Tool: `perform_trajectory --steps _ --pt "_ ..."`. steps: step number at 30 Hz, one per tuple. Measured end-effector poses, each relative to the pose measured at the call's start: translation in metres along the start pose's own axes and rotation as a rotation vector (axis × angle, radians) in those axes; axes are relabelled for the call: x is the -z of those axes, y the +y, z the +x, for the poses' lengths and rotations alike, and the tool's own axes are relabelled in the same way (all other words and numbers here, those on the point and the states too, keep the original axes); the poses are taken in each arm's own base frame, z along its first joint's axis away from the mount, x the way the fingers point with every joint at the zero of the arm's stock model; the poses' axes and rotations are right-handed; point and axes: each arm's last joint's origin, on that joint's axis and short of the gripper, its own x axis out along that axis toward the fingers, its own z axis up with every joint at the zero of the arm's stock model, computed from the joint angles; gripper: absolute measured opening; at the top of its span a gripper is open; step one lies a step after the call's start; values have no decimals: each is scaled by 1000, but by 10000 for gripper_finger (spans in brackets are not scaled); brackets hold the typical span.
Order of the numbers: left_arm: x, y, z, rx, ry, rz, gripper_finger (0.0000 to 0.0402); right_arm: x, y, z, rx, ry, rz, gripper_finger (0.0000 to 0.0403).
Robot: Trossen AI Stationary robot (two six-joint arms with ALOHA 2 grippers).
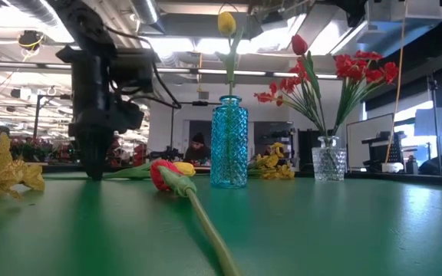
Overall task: Sort flowers into vase by color
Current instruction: Put the yellow flower into the blue vase
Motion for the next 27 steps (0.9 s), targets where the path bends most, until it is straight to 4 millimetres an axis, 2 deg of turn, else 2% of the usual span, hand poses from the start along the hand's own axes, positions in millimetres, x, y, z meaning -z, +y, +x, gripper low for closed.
perform_trajectory --steps 5,12,16,19,23,27 --pt "-3 2 0 9 9 -15 142 0 0 0 0 4 1 246" --pt "-8 0 -3 -32 -12 -17 15 1 0 0 0 7 0 246" --pt "-16 0 -16 -150 -34 -25 4 1 0 0 0 7 0 246" --pt "-26 -2 -44 -247 -126 -26 2 1 0 0 0 8 0 246" --pt "-34 -4 -91 -273 -255 -43 1 2 0 0 2 18 -1 246" --pt "-26 1 -145 -194 -478 -99 1 4 -1 0 7 43 4 246"
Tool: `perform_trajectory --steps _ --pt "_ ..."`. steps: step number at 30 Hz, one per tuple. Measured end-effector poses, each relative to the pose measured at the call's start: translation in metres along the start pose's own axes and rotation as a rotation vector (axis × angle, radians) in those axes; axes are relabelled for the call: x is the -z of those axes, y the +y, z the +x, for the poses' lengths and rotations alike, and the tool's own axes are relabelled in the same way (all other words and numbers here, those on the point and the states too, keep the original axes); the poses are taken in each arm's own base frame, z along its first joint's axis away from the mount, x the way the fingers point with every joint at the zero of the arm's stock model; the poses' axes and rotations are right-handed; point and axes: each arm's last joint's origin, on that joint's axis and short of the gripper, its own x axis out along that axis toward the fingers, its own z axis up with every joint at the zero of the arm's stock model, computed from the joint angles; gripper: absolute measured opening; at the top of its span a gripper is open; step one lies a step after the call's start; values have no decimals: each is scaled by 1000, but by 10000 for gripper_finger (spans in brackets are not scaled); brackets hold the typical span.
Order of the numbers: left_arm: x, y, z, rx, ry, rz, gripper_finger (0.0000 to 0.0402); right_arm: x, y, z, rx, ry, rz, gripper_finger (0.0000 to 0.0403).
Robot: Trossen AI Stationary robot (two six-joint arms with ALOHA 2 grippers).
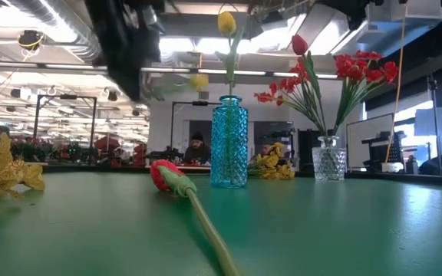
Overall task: Sort flowers into vase by color
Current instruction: Put the yellow flower into the blue vase
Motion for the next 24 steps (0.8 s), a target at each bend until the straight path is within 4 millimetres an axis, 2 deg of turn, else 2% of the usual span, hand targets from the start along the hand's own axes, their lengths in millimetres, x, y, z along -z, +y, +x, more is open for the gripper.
perform_trajectory --steps 3,6,9,11,13,16,20,24 --pt "-3 13 -35 106 -175 -88 1 2 0 0 4 17 4 246" --pt "0 21 -67 293 -397 -153 0 2 0 0 5 23 1 246" --pt "5 16 -88 566 -611 -137 0 2 0 0 5 22 -18 246" --pt "10 9 -93 722 -742 -125 0 2 0 0 5 18 -22 246" --pt "15 1 -94 840 -859 -120 0 1 0 0 4 13 -26 246" --pt "25 -12 -86 922 -982 -108 0 1 0 0 3 6 -28 246" --pt "33 -30 -66 935 -1087 -99 0 0 0 0 3 4 -26 246" --pt "29 -47 -48 928 -1142 -86 0 0 0 0 4 5 -25 246"
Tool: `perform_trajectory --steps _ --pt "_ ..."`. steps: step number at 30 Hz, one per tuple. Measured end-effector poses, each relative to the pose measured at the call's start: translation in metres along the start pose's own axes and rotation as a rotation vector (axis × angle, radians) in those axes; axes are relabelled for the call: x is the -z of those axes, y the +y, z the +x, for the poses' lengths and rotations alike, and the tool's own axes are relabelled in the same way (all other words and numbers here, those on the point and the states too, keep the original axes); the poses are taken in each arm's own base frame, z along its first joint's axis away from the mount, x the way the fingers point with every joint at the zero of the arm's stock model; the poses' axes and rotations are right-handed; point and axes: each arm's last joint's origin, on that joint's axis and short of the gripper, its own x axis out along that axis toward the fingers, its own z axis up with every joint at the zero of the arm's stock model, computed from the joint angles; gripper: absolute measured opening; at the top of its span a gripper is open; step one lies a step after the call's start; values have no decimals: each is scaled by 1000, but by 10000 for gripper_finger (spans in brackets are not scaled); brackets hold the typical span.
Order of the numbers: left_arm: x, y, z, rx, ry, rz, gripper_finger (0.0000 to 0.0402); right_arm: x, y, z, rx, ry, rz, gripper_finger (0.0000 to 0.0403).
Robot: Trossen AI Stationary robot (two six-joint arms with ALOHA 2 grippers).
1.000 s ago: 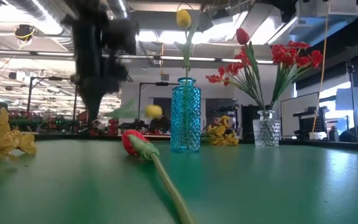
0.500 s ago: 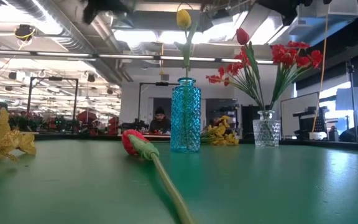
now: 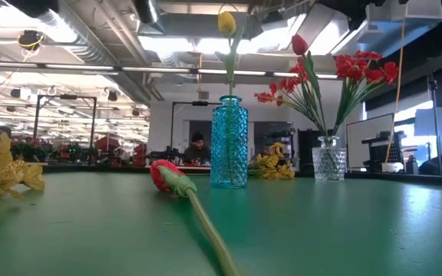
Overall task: Sort flowers into vase by color
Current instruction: Put the yellow flower into the blue vase
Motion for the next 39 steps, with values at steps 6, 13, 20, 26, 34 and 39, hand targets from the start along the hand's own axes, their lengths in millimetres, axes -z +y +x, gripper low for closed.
perform_trajectory --steps 6,13,20,26,34,39 --pt "23 8 20 -19 -67 46 0 1 -1 3 20 10 3 246" --pt "35 20 27 -21 -69 53 0 6 -4 11 24 42 10 246" --pt "43 25 31 -38 -44 62 0 6 -5 19 20 36 5 246" --pt "54 27 34 -43 -27 65 0 5 -5 21 12 26 1 246" --pt "64 36 38 -72 -11 73 0 5 -5 21 12 26 1 246" --pt "56 36 38 -60 -85 66 0 5 -6 21 12 27 1 246"
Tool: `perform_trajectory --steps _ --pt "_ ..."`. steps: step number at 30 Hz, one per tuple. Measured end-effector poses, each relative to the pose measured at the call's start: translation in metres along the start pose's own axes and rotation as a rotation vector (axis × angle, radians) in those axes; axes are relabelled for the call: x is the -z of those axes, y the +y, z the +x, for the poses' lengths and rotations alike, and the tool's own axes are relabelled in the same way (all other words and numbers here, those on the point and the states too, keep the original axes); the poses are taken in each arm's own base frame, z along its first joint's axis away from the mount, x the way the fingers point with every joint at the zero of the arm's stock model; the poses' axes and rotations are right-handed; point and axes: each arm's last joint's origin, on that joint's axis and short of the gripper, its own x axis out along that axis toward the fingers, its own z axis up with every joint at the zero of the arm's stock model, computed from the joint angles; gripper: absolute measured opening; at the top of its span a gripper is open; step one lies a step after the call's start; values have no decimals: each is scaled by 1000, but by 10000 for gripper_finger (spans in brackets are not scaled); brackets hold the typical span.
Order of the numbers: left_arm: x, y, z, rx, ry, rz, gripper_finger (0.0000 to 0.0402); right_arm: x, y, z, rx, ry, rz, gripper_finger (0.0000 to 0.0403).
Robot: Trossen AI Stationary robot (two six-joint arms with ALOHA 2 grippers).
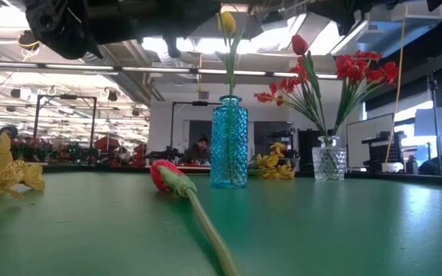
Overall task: Sort flowers into vase by color
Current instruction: Put the yellow flower into the blue vase
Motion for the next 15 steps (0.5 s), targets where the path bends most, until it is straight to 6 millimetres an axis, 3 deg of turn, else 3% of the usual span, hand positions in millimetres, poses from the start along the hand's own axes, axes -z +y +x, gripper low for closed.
perform_trajectory --steps 15 --pt "15 2 -1 -24 161 30 0 1 0 0 0 6 0 246"
